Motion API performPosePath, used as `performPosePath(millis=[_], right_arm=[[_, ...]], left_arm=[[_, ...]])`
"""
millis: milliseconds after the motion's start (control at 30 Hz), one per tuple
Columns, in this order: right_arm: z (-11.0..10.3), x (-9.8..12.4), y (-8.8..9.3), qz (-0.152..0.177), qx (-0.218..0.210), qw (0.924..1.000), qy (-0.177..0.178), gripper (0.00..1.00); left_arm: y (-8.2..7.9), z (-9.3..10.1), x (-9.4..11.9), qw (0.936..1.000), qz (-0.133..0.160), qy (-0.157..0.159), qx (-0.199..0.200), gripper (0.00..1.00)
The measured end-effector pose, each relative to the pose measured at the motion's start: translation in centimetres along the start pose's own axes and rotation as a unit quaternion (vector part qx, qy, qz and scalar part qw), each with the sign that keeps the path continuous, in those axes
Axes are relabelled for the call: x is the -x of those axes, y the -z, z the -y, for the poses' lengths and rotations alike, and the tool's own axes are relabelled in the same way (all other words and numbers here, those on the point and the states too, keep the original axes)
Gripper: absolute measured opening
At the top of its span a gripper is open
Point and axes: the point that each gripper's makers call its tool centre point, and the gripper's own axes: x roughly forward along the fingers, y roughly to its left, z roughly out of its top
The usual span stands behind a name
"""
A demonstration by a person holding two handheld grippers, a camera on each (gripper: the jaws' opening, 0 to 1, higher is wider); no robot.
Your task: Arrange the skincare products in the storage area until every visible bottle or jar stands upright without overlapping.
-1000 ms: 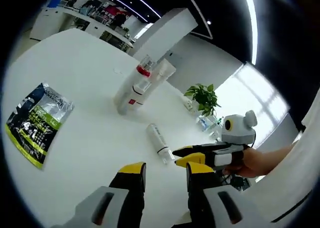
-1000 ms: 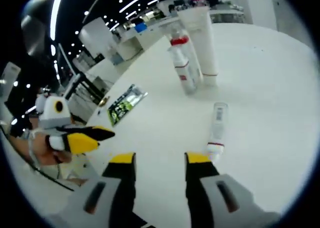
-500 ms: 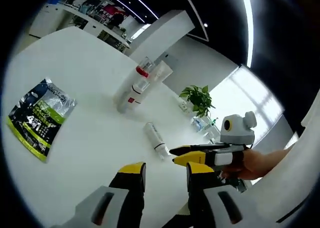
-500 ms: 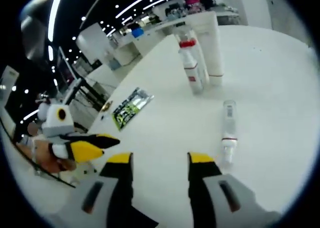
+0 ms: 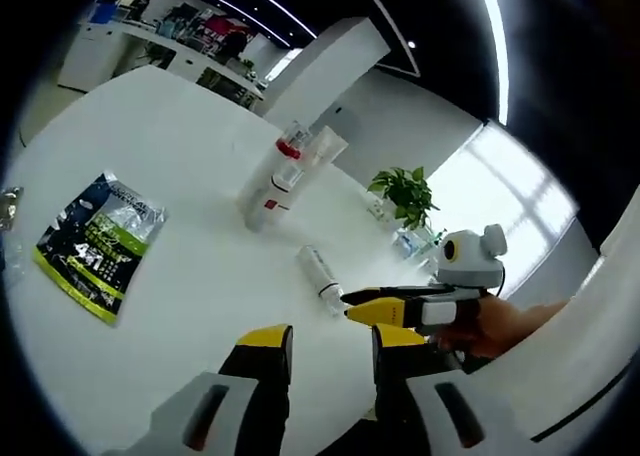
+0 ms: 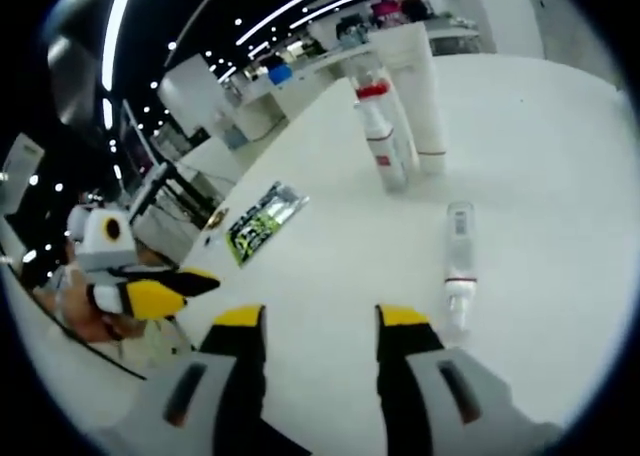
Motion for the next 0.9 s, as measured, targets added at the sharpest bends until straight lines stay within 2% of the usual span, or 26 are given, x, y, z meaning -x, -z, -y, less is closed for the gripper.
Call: performPosePath(millis=[300,600,700,767,900], right_arm=[[0.7,0.0,-0.1,0.021,-0.003,0.9997,0.01,0.44],[2.2,0.4,-1.3,0.038,-0.003,0.9987,0.034,0.45],[3.0,0.6,-1.7,0.041,0.001,0.9979,0.05,0.46],[4.3,0.8,-1.9,0.044,0.014,0.996,0.077,0.48],[5.9,0.9,-1.9,0.038,0.021,0.9937,0.104,0.5]], left_arm=[[-0.6,0.1,0.3,0.9998,-0.001,-0.004,-0.017,0.32],[-1.5,0.0,0.6,0.9996,0.0,-0.011,-0.025,0.32],[-1.8,-0.1,0.6,0.9993,-0.005,-0.017,-0.032,0.32],[-2.1,-0.1,0.6,0.9988,-0.009,-0.019,-0.043,0.32],[-2.7,-0.2,0.7,0.9989,-0.003,-0.019,-0.042,0.32]])
